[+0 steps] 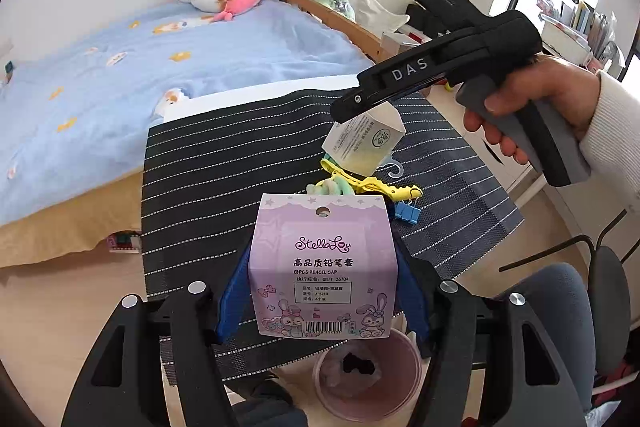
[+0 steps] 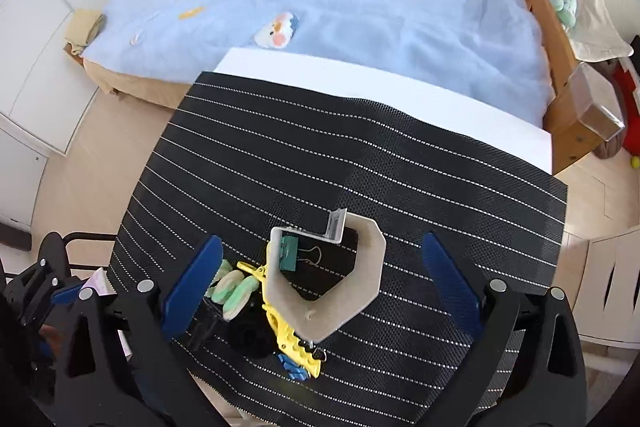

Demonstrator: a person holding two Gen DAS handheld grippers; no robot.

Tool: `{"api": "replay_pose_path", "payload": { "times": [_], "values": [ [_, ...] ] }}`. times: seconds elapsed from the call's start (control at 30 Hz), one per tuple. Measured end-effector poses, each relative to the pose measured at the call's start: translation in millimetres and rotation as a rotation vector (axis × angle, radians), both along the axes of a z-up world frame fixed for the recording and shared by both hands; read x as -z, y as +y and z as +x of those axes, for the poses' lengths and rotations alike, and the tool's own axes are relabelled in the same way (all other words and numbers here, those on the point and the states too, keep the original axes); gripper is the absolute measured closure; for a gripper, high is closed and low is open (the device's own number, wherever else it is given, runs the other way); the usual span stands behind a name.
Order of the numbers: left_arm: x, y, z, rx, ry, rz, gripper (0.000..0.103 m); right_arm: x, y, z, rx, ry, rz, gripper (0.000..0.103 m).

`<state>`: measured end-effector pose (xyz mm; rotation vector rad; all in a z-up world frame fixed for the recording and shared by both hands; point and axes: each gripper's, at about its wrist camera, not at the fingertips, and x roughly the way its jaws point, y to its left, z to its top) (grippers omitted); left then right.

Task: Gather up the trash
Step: 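Grasp the white paper box with the right tool while the left holds the lilac box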

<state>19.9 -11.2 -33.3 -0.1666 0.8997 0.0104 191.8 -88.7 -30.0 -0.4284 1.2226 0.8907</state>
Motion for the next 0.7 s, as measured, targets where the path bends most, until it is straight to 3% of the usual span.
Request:
{"api": "replay_pose_path", "payload": {
  "times": [0.13,0.4,0.5,0.7],
  "values": [
    [3,3,1,-0.004,0.003,-0.005,0.041,4,2,1,-0.005,0.013,0.002,0.011],
    [6,4,1,-0.005,0.008,-0.009,0.041,11,1,-2,-0.016,0.015,-0.029,0.048],
    [6,4,1,-0.003,0.008,-0.009,0.041,11,-1,-4,-0.016,0.015,-0.015,0.054],
    [3,3,2,-0.002,0.001,-0.005,0.041,-2,-7,-7,-0.006,-0.011,0.023,0.057]
  ]
}}
